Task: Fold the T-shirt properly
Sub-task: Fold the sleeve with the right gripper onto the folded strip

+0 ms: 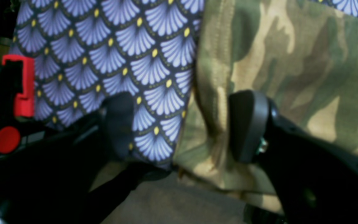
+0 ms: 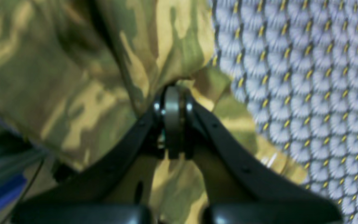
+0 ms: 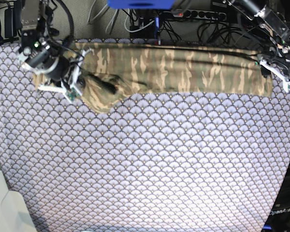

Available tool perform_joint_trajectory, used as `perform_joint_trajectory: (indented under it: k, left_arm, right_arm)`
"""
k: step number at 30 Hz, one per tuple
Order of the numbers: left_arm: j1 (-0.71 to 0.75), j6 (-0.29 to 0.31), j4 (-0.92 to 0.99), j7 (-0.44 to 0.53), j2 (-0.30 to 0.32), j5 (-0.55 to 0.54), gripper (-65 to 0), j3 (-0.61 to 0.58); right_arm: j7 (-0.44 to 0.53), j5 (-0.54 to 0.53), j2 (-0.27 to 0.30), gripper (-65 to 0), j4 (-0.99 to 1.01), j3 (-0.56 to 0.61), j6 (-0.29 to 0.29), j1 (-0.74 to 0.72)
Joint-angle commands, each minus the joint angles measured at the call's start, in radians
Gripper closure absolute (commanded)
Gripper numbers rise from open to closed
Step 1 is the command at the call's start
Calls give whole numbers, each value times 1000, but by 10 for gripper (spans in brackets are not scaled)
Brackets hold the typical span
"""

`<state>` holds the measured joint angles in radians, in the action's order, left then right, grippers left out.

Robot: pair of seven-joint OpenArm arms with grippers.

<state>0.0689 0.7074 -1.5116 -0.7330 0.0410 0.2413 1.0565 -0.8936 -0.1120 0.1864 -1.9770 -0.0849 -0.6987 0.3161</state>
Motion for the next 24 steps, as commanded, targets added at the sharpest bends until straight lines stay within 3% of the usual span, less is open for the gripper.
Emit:
perform_joint_trajectory:
  k: [1,5,10,22,24]
  left_arm:
    - [-4,-9,-10,-10,15,17,-462,1]
    - [-4,-9,-10,-10,15,17,-462,1]
    - [-4,-9,-10,-10,15,17,-462,1]
    - [-5,-9,-8,-9,15,17,-462,1]
    - [-11,-9,-8,-9,15,17,-462,1]
  right_arm:
    - [43,-15,14,0,-18,-3,1,18]
    - [156,-15,55,0,-18,-3,1,111]
    - [225,-15,97,0,-18,-19,1,168]
    - [238,-15,94,0,-15,-189,1,180]
    - [238,-15,68,0,-15,-217,1,182]
